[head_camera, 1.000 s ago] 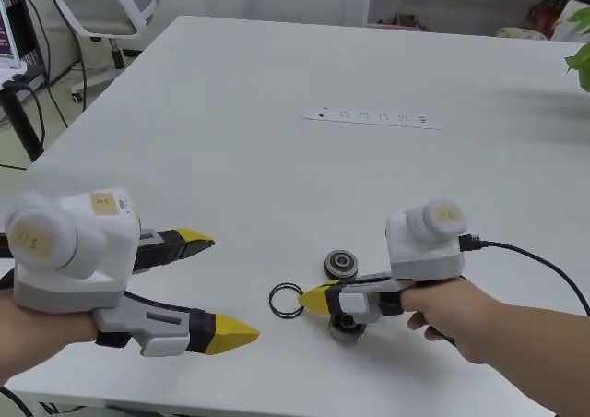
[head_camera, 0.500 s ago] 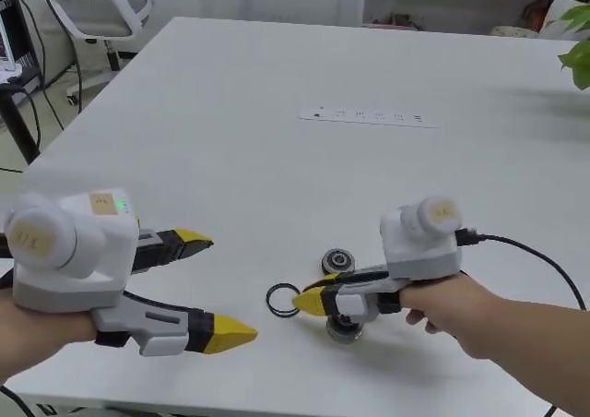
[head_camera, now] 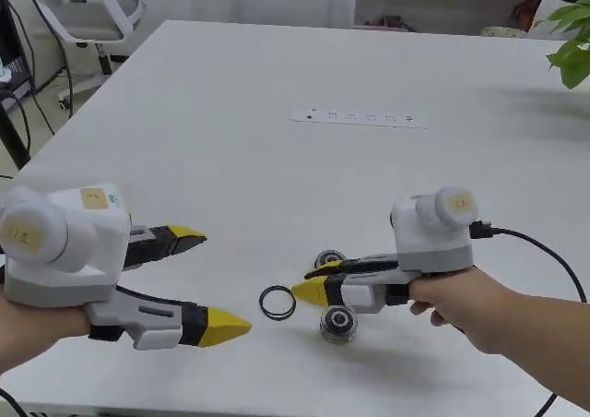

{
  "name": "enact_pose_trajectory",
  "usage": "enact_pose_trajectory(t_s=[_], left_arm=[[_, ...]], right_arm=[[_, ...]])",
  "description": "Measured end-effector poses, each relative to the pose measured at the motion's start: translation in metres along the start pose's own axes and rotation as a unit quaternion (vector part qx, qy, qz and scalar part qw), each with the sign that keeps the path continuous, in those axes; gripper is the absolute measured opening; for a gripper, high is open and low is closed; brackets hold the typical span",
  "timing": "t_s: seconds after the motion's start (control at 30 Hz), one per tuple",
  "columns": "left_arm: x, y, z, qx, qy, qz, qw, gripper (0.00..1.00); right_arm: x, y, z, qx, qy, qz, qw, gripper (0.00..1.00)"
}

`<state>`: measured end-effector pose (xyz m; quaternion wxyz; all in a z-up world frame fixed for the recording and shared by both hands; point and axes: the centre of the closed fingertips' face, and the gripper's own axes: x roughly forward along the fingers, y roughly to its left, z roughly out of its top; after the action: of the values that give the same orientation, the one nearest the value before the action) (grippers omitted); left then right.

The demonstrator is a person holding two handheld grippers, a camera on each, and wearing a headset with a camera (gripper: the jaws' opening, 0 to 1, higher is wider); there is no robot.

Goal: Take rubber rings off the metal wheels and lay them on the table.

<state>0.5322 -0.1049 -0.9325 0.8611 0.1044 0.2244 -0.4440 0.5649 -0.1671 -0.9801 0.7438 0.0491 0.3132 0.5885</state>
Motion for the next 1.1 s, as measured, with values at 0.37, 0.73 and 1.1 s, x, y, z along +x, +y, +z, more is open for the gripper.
enact_pose_trajectory(t_s=[0.37,0.73,1.1], left_arm=[[0.007,0.002,0.007,0.006,0.001,-0.004,1.0000,0.78],[0.014,0.004,0.010,0.007,0.005,-0.012,0.9999,0.76],[0.024,0.011,0.017,0.015,0.009,-0.014,0.9998,0.76]], right_arm=[[-0.020,-0.004,0.008,-0.018,-0.019,-0.008,0.9996,0.26],[-0.043,-0.020,0.012,-0.026,-0.037,-0.035,0.9984,0.30],[-0.056,-0.034,0.014,-0.061,-0.038,-0.063,0.9954,0.33]])
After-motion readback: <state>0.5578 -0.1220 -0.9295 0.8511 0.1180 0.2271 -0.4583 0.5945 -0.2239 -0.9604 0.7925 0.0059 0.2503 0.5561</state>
